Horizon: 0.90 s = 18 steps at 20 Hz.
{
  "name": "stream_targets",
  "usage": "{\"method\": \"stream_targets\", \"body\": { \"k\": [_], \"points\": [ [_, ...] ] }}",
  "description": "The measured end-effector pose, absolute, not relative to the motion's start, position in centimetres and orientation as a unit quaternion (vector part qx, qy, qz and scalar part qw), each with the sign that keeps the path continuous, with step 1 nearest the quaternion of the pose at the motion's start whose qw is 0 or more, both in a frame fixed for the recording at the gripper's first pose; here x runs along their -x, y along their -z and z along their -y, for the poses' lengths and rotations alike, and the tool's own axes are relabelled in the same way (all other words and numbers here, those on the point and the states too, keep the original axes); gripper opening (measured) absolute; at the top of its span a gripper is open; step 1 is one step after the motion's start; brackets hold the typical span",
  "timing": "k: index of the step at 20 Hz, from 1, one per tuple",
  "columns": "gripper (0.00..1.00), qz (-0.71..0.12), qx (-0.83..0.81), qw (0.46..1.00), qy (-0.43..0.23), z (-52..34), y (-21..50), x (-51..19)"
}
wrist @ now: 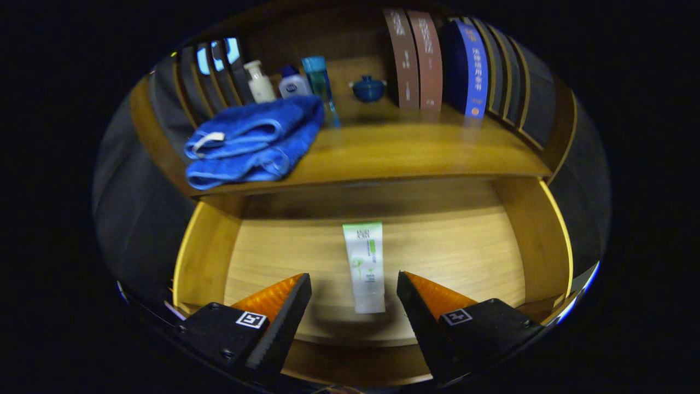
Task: Pull open the drawer, take out the items inside it, and place them on the countertop above the cabinet.
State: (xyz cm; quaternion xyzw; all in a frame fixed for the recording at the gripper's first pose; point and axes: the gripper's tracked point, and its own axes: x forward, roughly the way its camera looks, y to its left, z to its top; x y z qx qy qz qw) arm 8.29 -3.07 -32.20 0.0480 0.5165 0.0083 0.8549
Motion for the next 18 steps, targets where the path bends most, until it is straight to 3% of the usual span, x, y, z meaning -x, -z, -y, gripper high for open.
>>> {"method": "stream_targets", "body": {
  "k": [7, 14, 18],
  "points": [
    [1.0, -0.606, 0.013, 0.795, -0.007, 4.3, 36.3, -7.5],
    [0.97, -0.637, 0.03, 0.77, -0.016, 4.4, 38.7, -7.9],
    [0.68, -0.636, 0.041, 0.77, -0.025, 4.1, 38.5, -8.3]
  ]
}}
